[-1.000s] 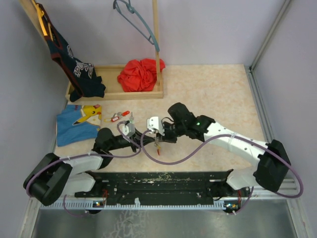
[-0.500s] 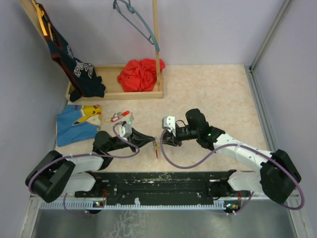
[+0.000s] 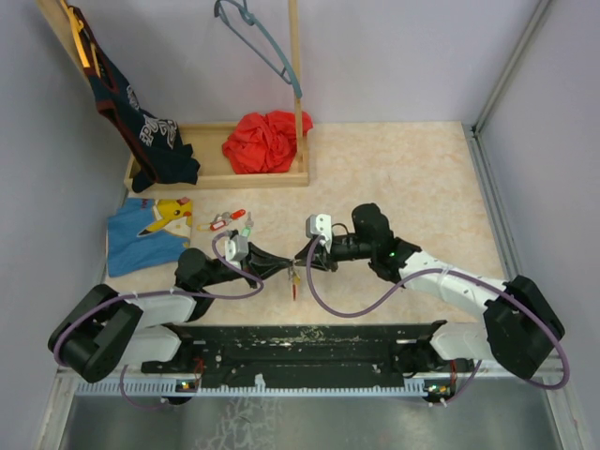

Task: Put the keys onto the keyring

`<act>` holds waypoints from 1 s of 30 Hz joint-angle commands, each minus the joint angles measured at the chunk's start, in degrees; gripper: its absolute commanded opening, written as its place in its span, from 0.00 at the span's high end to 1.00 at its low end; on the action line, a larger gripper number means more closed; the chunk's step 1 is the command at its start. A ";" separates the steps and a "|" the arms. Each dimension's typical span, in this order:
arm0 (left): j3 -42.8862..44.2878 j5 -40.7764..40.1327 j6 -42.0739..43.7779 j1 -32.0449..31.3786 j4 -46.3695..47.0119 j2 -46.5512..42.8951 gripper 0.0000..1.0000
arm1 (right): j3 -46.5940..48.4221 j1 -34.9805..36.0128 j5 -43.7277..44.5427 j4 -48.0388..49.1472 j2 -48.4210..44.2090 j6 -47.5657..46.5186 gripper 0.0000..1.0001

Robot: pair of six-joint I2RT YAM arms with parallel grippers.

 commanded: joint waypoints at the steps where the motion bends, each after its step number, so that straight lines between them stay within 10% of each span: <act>1: -0.27 1.37 -0.43 -0.03 3.66 0.22 1.00 | -0.06 -0.69 -2.41 4.47 0.55 0.92 0.83; 11: 0.21 1.43 0.17 -0.03 2.27 0.43 1.00 | 1.15 -0.68 -2.94 1.97 1.31 -0.55 1.00; 18: 0.37 -2.90 1.83 0.05 -3.12 -1.94 0.68 | 1.47 -0.67 -1.22 0.37 0.44 -2.06 1.00; 30: 5.36 -34.63 3.89 1.76 -29.10 -9.75 0.45 | 0.54 -0.67 2.49 -0.71 -2.04 -3.30 1.00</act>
